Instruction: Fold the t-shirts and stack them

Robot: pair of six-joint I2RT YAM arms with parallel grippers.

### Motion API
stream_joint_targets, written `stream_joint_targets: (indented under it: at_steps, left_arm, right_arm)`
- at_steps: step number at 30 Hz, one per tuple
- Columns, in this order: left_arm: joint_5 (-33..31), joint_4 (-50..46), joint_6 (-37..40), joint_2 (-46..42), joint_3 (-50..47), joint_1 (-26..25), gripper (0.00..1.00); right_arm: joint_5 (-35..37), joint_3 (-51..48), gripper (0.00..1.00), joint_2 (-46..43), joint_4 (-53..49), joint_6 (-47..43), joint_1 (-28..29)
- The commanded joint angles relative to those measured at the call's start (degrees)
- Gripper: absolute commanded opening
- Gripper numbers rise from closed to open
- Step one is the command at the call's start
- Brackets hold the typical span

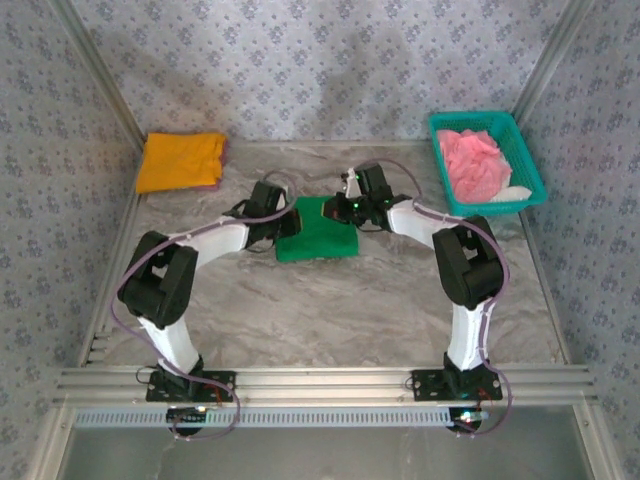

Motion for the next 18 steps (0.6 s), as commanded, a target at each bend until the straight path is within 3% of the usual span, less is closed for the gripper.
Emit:
stream_joint_targets:
  at_steps: [1,9,14,18]
  left_arm:
    - [4.7,0.6,1.9,4.7,5.0,0.3,0.00]
    - [4.6,4.8,-2.6,13.3,2.2,0.7,0.00]
    - [0.5,1.9,-1.2,5.6,0.6,1.4,0.00]
    - [-2.3,2.5,-2.1,-4.7,-3.3,4.0,0.14]
  right_arm:
    - [-1.2,2.0,0.00,4.5,0.7,1.7,0.3]
    - [0.6,0.4,0.00,10.6,3.2,4.4,-1.5]
    - [1.7,1.2,0.00,6.7,-0.6,1.6,-1.3]
    - [2.8,2.8,0.00,2.1,-5.7,-1.8,-0.9]
